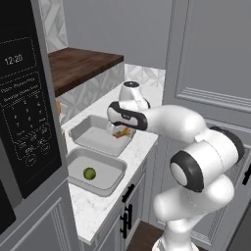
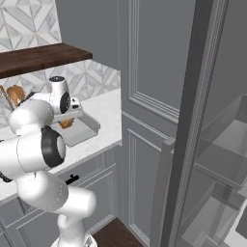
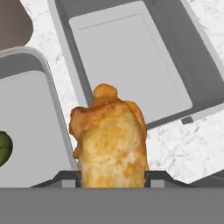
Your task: Place one lime and one chicken drumstick in each tupperware on the nearby counter, to pack two identical lunches.
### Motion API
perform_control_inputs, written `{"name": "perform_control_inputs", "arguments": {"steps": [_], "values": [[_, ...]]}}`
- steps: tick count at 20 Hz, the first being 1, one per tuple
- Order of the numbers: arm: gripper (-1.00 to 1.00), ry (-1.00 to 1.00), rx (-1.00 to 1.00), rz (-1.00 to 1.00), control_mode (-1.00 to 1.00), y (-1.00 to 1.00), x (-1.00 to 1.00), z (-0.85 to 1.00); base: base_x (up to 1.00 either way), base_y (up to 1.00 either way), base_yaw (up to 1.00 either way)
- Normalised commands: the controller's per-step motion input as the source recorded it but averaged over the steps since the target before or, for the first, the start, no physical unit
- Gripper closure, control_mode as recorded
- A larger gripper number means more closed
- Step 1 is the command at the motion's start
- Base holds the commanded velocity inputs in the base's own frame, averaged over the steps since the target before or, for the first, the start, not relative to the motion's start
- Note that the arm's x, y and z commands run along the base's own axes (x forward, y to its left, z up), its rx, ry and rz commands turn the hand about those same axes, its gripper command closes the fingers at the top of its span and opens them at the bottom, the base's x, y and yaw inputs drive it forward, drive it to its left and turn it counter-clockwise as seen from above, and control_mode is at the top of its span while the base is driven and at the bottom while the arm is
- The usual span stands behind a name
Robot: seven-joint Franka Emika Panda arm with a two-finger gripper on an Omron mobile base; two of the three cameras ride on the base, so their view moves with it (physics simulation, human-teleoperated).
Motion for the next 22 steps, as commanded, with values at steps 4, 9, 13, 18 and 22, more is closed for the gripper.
{"name": "perform_control_inputs", "arguments": {"steps": [4, 9, 13, 18, 22], "values": [[1.00, 0.00, 0.00, 0.07, -1.00, 0.21, 0.35, -0.27, 0.00, 0.00, 0.00], [1.00, 0.00, 0.00, 0.04, -1.00, 0.26, 0.46, -0.15, 0.00, 0.00, 0.00], [1.00, -0.06, 0.01, 0.01, -1.00, 0.25, 0.35, -0.01, 0.00, 0.00, 0.00], [1.00, -0.04, 0.05, 0.00, -1.00, 0.06, 0.39, 0.00, 0.00, 0.00, 0.00], [1.00, 0.00, 0.03, 0.00, -1.00, 0.00, 0.37, -0.05, 0.00, 0.00, 0.00]]}}
